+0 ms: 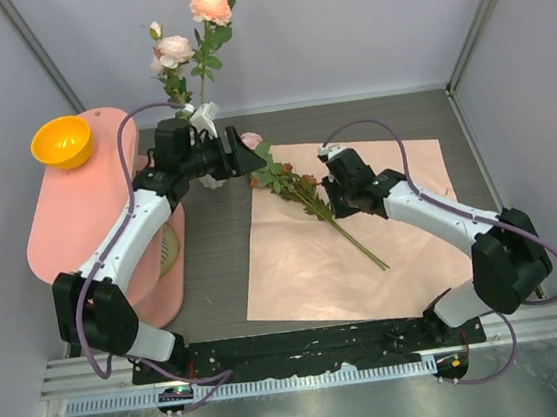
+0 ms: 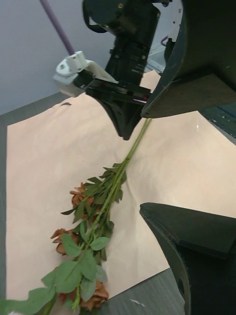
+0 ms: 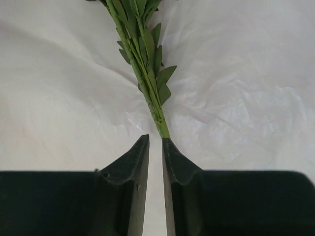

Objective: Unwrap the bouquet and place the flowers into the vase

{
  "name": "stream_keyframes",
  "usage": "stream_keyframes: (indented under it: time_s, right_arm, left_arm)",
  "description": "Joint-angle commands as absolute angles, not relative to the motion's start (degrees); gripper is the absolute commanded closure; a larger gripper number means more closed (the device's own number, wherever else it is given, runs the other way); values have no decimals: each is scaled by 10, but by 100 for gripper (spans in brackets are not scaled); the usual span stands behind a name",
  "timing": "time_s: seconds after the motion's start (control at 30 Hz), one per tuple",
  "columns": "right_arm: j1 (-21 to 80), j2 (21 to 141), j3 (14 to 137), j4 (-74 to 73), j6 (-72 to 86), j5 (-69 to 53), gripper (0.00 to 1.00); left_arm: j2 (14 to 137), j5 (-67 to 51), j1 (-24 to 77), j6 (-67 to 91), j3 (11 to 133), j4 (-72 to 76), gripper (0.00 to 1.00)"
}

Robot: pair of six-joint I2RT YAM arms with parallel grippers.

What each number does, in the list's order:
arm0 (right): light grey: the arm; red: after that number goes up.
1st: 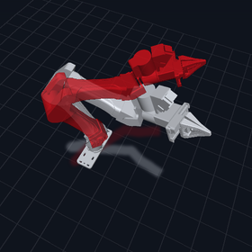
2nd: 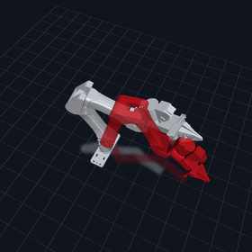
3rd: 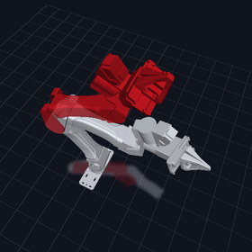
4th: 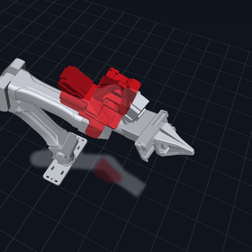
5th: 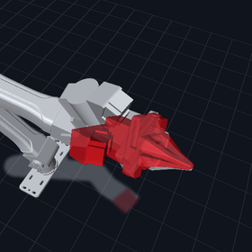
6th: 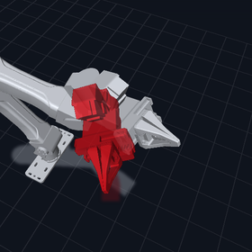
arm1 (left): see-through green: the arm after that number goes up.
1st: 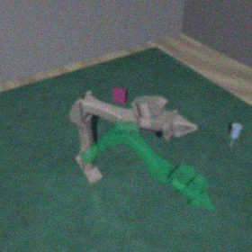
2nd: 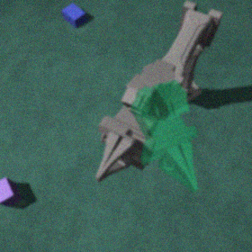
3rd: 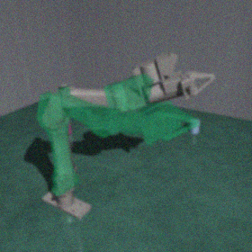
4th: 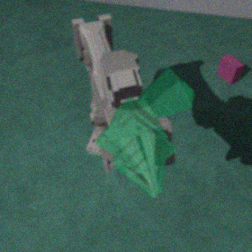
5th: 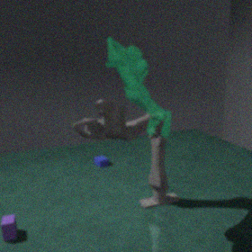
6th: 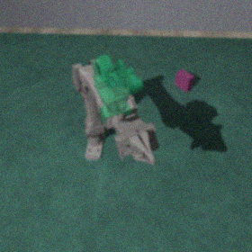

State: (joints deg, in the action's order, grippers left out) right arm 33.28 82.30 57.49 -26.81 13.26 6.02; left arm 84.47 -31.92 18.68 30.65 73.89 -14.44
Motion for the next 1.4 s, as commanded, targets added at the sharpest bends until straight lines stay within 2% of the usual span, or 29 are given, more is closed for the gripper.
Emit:
stream_keyframes:
  time_s: [0.0,0.13,0.23,0.4,0.93,1.03,1.17,1.37]
  right_arm:
    - [337,873,645,-322,86,78,80]
    - [351,908,652,-329,80,73,82]
    - [355,920,640,-325,83,90,79]
    - [368,936,627,-317,89,105,74]
    - [385,994,606,-293,74,157,75]
    - [390,1004,602,-282,75,160,81]
    - [408,982,607,-290,83,199,97]
    - [421,882,640,-328,75,237,99]
  left_arm:
    - [796,-353,202,281,733,-148,27]
    - [762,-309,236,241,738,-180,27]
    - [750,-304,255,231,742,-189,27]
    - [739,-309,256,234,740,-184,24]
    - [755,-315,255,232,743,-191,22]
    - [760,-314,255,232,740,-189,22]
    - [767,-317,255,236,739,-185,23]
    - [776,-313,255,235,737,-186,23]
